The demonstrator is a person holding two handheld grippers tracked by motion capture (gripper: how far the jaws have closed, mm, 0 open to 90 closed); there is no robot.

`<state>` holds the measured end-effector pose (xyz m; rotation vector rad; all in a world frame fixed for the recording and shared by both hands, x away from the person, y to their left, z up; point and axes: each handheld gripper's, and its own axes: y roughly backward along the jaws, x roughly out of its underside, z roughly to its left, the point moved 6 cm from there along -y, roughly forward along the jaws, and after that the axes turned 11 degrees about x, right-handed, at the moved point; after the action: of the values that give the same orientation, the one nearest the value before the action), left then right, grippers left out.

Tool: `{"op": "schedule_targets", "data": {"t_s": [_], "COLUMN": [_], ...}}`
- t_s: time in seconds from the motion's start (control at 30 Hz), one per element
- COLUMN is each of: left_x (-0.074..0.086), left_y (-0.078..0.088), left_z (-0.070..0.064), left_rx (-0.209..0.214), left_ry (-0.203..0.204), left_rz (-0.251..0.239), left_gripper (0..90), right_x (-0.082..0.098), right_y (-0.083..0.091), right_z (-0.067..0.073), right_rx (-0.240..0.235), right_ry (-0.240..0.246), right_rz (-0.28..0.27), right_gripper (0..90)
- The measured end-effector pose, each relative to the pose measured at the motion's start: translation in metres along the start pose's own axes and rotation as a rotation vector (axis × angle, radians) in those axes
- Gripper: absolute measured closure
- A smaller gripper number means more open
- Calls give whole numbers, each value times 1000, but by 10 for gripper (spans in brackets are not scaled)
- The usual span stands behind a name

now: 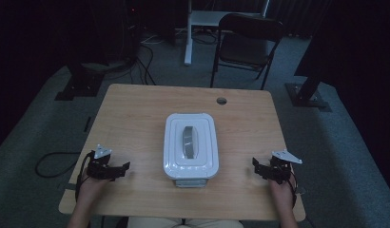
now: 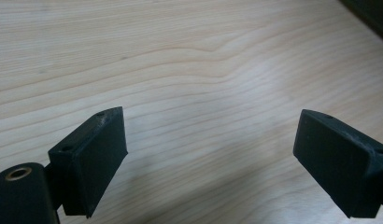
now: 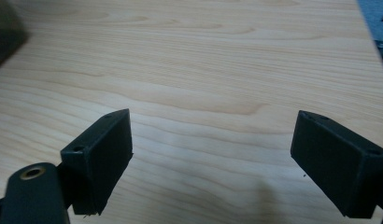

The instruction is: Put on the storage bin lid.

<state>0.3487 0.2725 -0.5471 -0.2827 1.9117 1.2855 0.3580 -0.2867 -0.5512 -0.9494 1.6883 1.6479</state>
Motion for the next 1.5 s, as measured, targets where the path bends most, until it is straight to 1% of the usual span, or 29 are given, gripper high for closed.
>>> {"op": "schedule_targets", "data": {"t_s": [0.03, 0.1, 0.2, 0.27, 0.37, 0.5, 0.57, 0.6, 0.67, 0.77, 0.83, 0.9, 1.1, 1.5], "left_x": [1, 3, 7, 9, 12, 16, 18, 19, 20, 23, 23, 23, 23, 23], "left_y": [0, 1, 2, 5, 9, 12, 12, 12, 10, 8, 8, 7, 6, 5], "left_z": [1, 3, 8, 11, 18, 26, 29, 30, 31, 32, 33, 33, 35, 35], "left_rx": [-4, -22, -56, -59, -88, -127, -146, -150, -148, -169, -173, -173, -177, -172], "left_ry": [8, 19, 24, 42, 63, 97, 115, 119, 120, 124, 123, 124, 118, 109], "left_rz": [-1, 2, 20, 9, 3, 1, 15, 13, 19, 33, 31, 29, -5, -5], "left_gripper": [104, 104, 104, 104, 104, 104, 104, 104, 104, 104, 104, 104, 104, 105], "right_x": [1, 3, 4, 6, 8, 10, 10, 11, 11, 12, 12, 11, 11, 11], "right_y": [0, -2, -4, -6, -9, -12, -13, -14, -15, -15, -16, -17, -17, -18], "right_z": [-3, -7, -13, -16, -19, -18, -18, -18, -19, -19, -18, -19, -19, -20], "right_rx": [17, 32, 42, 45, 61, 68, 63, 69, 68, 95, 101, 107, 107, 131], "right_ry": [0, -7, -26, -34, -40, -21, -18, -22, -24, -11, -6, -11, -11, -28], "right_rz": [2, 16, 32, 46, 72, 100, 115, 127, 136, 145, 148, 150, 151, 153], "right_gripper": [124, 124, 126, 127, 127, 134, 134, 134, 134, 134, 127, 125, 121, 122]}}
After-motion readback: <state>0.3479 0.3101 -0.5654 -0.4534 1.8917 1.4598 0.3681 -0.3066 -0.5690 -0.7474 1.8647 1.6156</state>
